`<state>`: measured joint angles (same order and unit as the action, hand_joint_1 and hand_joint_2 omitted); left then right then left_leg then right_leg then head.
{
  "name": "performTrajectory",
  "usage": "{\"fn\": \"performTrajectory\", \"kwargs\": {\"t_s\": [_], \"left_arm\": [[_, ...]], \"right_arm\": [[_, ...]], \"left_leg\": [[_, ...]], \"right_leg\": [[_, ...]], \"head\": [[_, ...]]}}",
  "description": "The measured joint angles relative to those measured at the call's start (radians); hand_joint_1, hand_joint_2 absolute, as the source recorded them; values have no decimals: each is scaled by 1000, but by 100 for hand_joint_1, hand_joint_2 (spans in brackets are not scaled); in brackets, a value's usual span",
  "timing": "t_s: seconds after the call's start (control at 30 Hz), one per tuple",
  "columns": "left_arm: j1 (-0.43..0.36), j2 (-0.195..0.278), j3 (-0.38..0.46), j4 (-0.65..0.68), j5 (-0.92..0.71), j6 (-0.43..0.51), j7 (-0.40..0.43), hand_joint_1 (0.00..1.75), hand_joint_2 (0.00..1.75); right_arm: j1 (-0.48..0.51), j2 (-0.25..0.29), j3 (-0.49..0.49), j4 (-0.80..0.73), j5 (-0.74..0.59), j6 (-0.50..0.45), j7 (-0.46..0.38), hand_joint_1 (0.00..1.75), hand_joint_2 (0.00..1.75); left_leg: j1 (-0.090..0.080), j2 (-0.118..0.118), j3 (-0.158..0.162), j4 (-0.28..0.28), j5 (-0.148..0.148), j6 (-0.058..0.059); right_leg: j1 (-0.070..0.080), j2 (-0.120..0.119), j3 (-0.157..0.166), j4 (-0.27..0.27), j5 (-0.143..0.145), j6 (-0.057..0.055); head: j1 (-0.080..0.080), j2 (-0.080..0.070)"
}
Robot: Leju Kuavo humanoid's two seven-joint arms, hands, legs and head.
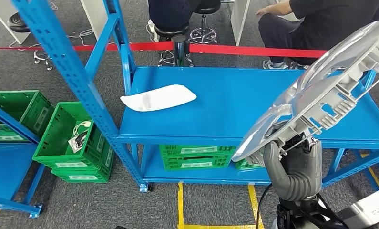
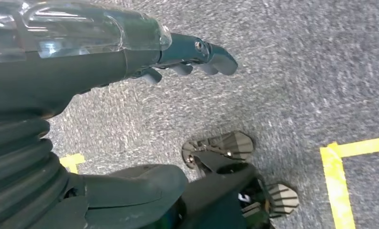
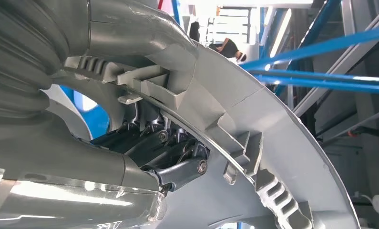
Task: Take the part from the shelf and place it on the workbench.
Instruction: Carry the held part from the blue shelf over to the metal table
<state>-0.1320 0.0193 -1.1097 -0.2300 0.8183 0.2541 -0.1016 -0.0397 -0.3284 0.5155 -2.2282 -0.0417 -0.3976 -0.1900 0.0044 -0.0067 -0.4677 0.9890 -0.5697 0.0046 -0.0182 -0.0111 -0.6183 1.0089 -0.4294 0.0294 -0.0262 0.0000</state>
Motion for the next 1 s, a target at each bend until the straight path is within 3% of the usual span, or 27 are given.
{"fn": "performTrajectory", "kwargs": {"t_s": [0.03, 0.07, 0.17, 0.2, 0.23, 0.27, 0.3, 0.37, 0.43, 0.47, 0.53, 0.57, 0.6, 0.67, 0.7, 0.73, 0.77, 0.87, 1.0], "left_arm": [[-1, 0, 0, 0, 0, 0, 0, 0, 175], [-1, 0, 0, 0, 0, 0, -1, 0, 175], [-2, 0, 1, 0, 0, 0, -2, 0, 175], [-1, 0, 1, 0, 0, 0, -2, 0, 175], [-1, 0, 1, 0, 0, 0, -2, 0, 175], [0, 0, 1, 0, 0, 0, -2, 0, 175], [0, -1, 1, 0, 0, 0, -2, 0, 175], [0, -3, 1, 0, 0, 0, -2, 0, 175], [-1, -6, 1, -1, -1, 1, -1, 0, 175], [-1, -7, 1, -1, -2, 1, -1, 0, 175], [1, -7, 1, -1, -3, 1, 0, 0, 175], [1, -7, 1, -1, -3, 1, 1, 0, 175], [2, -6, 1, -1, -3, 2, 1, 0, 175], [1, -6, 1, -1, -3, 2, 1, 0, 175], [1, -6, 1, -1, -3, 2, 1, 0, 175], [1, -6, 1, -1, -4, 2, 1, 0, 175], [1, -5, 1, -1, -4, 2, 1, 0, 175], [1, -5, 1, -1, -4, 2, 1, 0, 175], [1, -5, 1, -1, -4, 2, 1, 0, 175]], "right_arm": [[0, 0, 0, 0, 0, 0, 0, 175, 175], [0, 1, 0, 0, 0, 0, 0, 175, 175], [0, 3, 0, 0, 0, 0, 0, 175, 175], [0, 3, 0, 0, 0, 0, 0, 175, 175], [0, 3, 0, 0, 0, 0, 0, 175, 175], [0, 3, 0, 0, 0, 0, 0, 175, 175], [0, 3, 0, 0, 0, 0, 0, 175, 175], [-1, 3, 0, -1, 1, -1, 0, 175, 175], [-2, 3, 0, -3, 1, -1, 0, 175, 175], [-2, 3, 0, -3, 2, -1, 0, 175, 175], [-3, 4, 0, -4, 2, -1, 0, 175, 175], [-4, 4, 0, -4, 2, -1, 0, 175, 175], [-4, 4, 0, -5, 2, -1, 0, 175, 175], [-4, 3, 0, -5, 2, -1, 0, 175, 175], [-3, 3, 0, -5, 2, -1, 0, 175, 175], [-3, 3, 0, -5, 2, -1, 0, 175, 175], [-2, 3, 0, -5, 2, -1, 0, 175, 175], [-2, 3, 0, -5, 2, -1, 0, 175, 175], [-2, 3, 0, -5, 2, -1, 0, 175, 175]], "left_leg": [[1, 1, -8, -1, 10, 8], [2, 2, -16, -3, 21, 16], [-2, 3, -53, -3, 53, 29], [-5, 4, -68, -2, 63, 30], [-8, 4, -82, -1, 74, 31], [-12, 5, -95, 0, 83, 32], [-16, 5, -106, 1, 91, 32], [-22, 6, -122, 3, 105, 29], [-23, 10, -132, 4, 121, 22], [-22, 12, -137, 3, 130, 16], [-20, 13, -147, 8, 129, 5], [-19, 11, -156, 25, 105, 0], [-17, 9, -169, 59, 65, -6], [-9, 6, -201, 179, -34, -18], [-4, 5, -213, 241, -62, -23], [0, 5, -214, 282, -65, -29], [3, 5, -199, 291, -45, -33], [8, 6, -153, 255, 13, -39], [8, 6, -147, 246, 17, -39]], "right_leg": [[-1, 1, -5, 6, -12, 6], [-2, 2, -14, 27, -41, 10], [-2, 4, -57, 195, -182, 17], [-1, 4, -64, 249, -205, 16], [0, 4, -58, 277, -206, 14], [2, 5, -35, 268, -187, 8], [6, 5, 3, 223, -159, 0], [17, 8, 107, 70, -123, -27], [28, 10, 173, -42, -123, -44], [31, 10, 180, -61, -124, -47], [29, 9, 169, -72, -106, -51], [27, 7, 160, -76, -95, -55], [23, 5, 149, -79, -83, -58], [22, 2, 122, -75, -63, -61], [21, 1, 107, -71, -54, -60], [20, -1, 90, -65, -45, -57], [18, -2, 72, -57, -37, -54], [15, -4, 44, -43, -27, -48], [14, -4, 41, -41, -26, -47]], "head": [[1, 0], [5, 0], [29, 0], [37, 0], [43, 0], [49, 0], [54, 0], [58, 0], [56, 0], [56, 0], [58, 0], [57, 0], [52, 0], [38, 0], [33, 0], [30, 0], [28, 0], [24, 0], [24, 0]]}}
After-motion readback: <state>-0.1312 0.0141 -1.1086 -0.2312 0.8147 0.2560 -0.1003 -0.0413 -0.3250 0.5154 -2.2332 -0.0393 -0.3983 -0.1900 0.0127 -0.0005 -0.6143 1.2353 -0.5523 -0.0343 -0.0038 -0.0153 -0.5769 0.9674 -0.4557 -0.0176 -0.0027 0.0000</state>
